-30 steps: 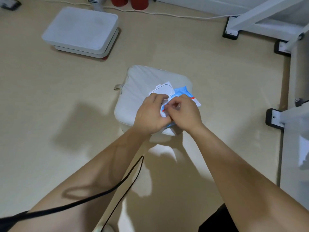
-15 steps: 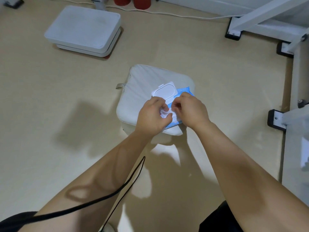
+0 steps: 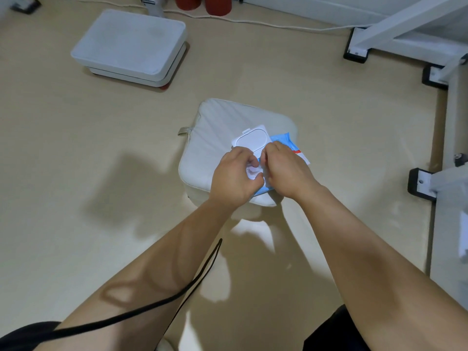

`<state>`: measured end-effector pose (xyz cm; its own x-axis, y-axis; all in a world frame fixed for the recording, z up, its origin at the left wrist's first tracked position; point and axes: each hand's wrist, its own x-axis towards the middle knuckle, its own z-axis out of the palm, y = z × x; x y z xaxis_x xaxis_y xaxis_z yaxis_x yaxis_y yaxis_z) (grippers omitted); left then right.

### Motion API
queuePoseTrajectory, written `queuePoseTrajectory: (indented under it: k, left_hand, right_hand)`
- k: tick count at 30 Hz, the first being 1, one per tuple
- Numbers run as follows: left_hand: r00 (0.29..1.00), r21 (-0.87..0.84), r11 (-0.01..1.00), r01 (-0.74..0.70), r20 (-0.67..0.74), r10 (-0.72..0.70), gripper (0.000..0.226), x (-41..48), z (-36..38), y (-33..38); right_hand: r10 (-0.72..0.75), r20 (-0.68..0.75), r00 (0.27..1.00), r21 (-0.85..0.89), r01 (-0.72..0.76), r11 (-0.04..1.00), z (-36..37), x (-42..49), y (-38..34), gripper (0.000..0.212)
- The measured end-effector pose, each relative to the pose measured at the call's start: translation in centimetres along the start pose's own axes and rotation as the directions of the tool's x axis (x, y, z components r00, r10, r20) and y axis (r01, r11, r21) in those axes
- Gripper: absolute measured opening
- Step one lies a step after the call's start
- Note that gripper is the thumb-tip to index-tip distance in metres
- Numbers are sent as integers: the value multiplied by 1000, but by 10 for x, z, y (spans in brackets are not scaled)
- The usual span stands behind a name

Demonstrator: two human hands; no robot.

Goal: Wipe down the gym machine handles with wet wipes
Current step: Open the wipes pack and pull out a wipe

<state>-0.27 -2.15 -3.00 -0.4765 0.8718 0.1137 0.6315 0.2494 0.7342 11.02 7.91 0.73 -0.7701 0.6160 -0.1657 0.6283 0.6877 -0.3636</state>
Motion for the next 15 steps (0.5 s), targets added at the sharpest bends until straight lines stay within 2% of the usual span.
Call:
queuePoseTrajectory:
  k: [5,8,10,12,15]
  left_hand:
    - [1000,4,1000,8,-4,-8,19,0,0,2]
    - [1000,34,999,3,13,-3,23,2,-2,3]
    - [1000,59,998,0,13,-1,23,3,-3,3]
    - [1000,82,997,0,15,-1,23,4,-2,4]
    - [999,119,993,-2,34,-2,25,4,-2,4]
  right_hand:
    - [27,34,999,242,-34,970,-3,3,0,22]
    - [103,5,995,427,-95,899,-12,5,4,15]
    - [164,-38,986,595,-110,796,-21,3,5,20]
    - [215,-54,975,753,-102,650,-30,-1,8,26]
    - [272,-64,960,893,-66,445,-43,-11,10,26]
